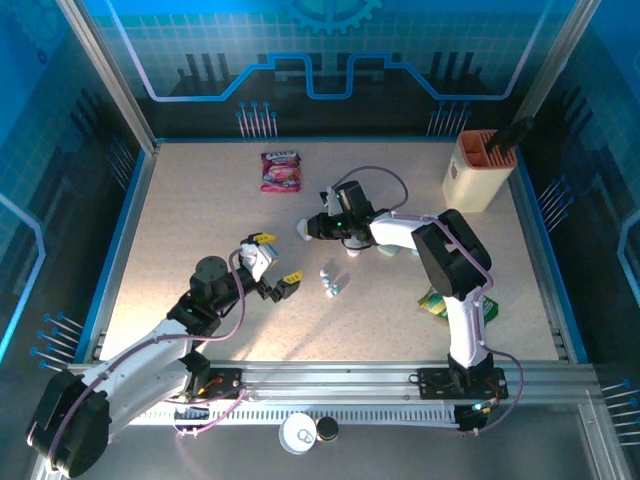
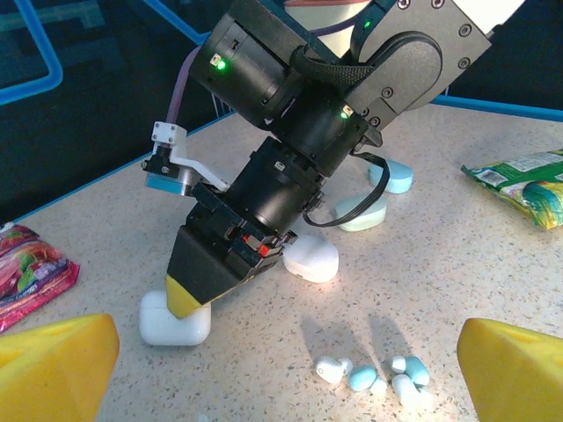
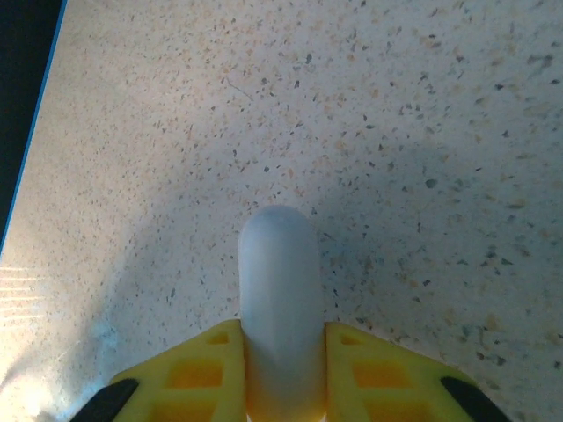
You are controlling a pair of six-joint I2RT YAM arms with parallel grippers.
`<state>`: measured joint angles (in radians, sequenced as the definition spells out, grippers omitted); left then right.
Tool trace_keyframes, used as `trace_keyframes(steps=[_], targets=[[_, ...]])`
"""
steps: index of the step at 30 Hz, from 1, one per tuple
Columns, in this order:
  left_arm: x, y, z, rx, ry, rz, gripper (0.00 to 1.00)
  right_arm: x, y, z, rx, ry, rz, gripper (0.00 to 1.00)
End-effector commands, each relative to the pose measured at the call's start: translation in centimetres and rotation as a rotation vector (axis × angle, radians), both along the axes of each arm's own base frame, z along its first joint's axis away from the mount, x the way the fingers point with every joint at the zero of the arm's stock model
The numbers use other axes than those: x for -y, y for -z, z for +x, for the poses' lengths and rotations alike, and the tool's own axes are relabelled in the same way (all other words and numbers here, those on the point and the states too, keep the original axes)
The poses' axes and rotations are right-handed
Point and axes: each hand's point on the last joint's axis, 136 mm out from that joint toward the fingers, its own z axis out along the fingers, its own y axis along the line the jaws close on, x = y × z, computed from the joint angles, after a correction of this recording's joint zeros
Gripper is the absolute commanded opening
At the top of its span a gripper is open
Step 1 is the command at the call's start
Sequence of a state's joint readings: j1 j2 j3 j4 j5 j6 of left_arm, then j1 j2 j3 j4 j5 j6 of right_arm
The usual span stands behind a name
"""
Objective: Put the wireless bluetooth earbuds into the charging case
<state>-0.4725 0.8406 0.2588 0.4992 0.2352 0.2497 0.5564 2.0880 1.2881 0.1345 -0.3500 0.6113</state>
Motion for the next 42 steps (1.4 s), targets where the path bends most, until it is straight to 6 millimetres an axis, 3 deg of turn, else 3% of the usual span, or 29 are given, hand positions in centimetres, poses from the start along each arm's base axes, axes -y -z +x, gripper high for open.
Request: trace_keyframes(steps=[1, 5, 9, 13, 18, 22, 24, 27, 32, 37, 42], targets=[[-0.7, 1.1, 0.1, -0.048, -0.047, -0.001, 0.99, -0.9, -2.0, 1.0, 0.036, -0.005, 0.046, 0.32], [-0.7, 1.3, 0.2, -0.073, -0.055, -0.004, 0.99, 1.1, -4.7, 1.8, 0.119, -0.005, -0.030, 0.55], [-0.5, 1.3, 0.3, -0.082, -0.047, -0.007, 0.99, 4.2, -7.1, 1.6, 0.192, 0.004, -0.098, 0.65], [0.0, 1.3, 0.3, -0.101, -0.020, -0.012, 0.99, 8.6, -8.4, 0.6, 0.247, 0.009, -0.201, 0.72], [0.3, 1.3, 0.4, -0.106, -0.005, -0.007, 0.99, 13.5, -8.9, -2.0, 0.270, -0.097, -0.429, 0.79], [0.8, 1.5, 0.6, -0.116, 0.012, -0.010, 0.99, 18.9, -8.5, -2.8, 0.158, 0.008, -0.591, 0.83], [1.3, 1.4, 0.9, -0.119, 0.029, -0.024, 0.99, 20.5, -7.9, -3.0, 0.116, 0.058, -0.607, 0.83], [1.9, 1.7, 1.4, -0.130, 0.050, -0.037, 0.99, 19.9, -7.0, -3.6, 0.128, 0.020, -0.618, 0.83], [2.7, 2.0, 2.1, -0.148, 0.069, -0.043, 0.99, 17.2, -5.9, -3.5, 0.057, 0.081, -0.610, 0.80], [2.6, 2.0, 2.5, -0.143, 0.050, -0.043, 0.99, 14.2, -3.9, -3.4, 0.049, 0.122, -0.606, 0.77], [2.3, 2.4, 2.3, -0.154, 0.037, -0.035, 0.99, 13.1, -1.6, -3.7, 0.009, 0.128, -0.640, 0.70]])
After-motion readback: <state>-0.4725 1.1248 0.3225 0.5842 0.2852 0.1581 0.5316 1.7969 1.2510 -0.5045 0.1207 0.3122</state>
